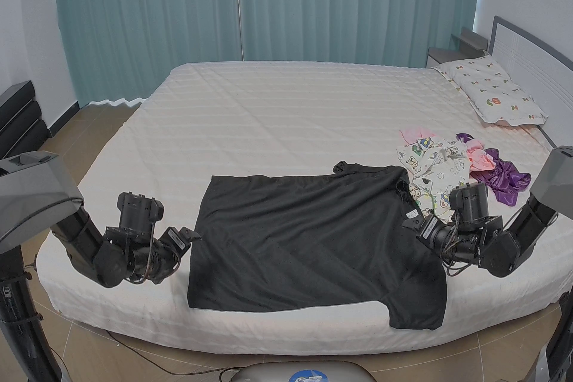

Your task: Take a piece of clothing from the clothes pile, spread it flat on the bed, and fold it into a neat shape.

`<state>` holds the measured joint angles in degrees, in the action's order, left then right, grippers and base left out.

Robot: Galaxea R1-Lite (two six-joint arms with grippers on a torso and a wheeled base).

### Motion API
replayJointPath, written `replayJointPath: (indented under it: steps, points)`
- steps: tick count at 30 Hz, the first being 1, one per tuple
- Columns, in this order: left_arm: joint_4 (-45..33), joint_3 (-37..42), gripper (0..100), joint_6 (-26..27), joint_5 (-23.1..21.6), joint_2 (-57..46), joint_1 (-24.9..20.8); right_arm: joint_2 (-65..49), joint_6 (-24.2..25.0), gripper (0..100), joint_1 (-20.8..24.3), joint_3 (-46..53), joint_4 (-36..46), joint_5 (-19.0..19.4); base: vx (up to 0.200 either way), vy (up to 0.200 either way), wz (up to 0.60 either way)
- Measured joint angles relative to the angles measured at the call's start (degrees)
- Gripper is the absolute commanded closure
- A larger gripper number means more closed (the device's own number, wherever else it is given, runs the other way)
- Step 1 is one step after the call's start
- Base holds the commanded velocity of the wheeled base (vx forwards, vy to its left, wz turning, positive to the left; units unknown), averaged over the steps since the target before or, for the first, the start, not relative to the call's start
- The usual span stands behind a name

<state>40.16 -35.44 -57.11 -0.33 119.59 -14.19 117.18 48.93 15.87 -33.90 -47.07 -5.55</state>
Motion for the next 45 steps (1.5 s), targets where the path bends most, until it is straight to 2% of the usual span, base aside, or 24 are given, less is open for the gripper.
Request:
replayJointPath:
  steps: [3, 8, 15, 21, 34, 35, 45]
  points:
    - [2.12, 3.17, 0, 1.01, -0.18, -0.07, -1.95, -0.26, 0.77, 0, 0.0, 3.5, -5.18, 1.19, 0.0, 0.0, 0.0]
    - [3.15, 4.38, 0, 3.28, -0.13, 1.19, -4.38, 0.99, 1.34, 0, -1.16, 6.84, -8.98, 2.27, 0.0, 0.0, 0.0]
    - [3.44, 4.35, 0, 4.24, 1.04, 3.69, -5.92, 2.19, 1.37, 0, -1.68, 8.47, -9.2, 2.44, 0.0, 0.0, 0.0]
    - [5.11, 3.88, 0, 9.26, 4.79, 7.64, -6.1, 2.61, 1.34, 0, -1.71, 9.44, -9.26, 2.43, 0.0, 0.0, 0.0]
    - [7.98, 2.15, 0, 9.68, 8.24, 12.36, -6.91, 2.91, 1.4, 0, -1.66, 9.9, -9.26, 2.54, 0.0, 0.0, 0.0]
    - [7.96, 2.01, 100, 9.68, 8.47, 12.52, -7.0, 2.91, 1.4, 0, -1.66, 9.87, -9.26, 2.54, 0.0, 0.0, 0.0]
    - [7.5, 0.16, 100, 9.24, 11.72, 14.14, -8.02, 2.95, 1.37, 0, -1.73, 9.85, -9.26, 2.49, 0.0, 0.0, 0.0]
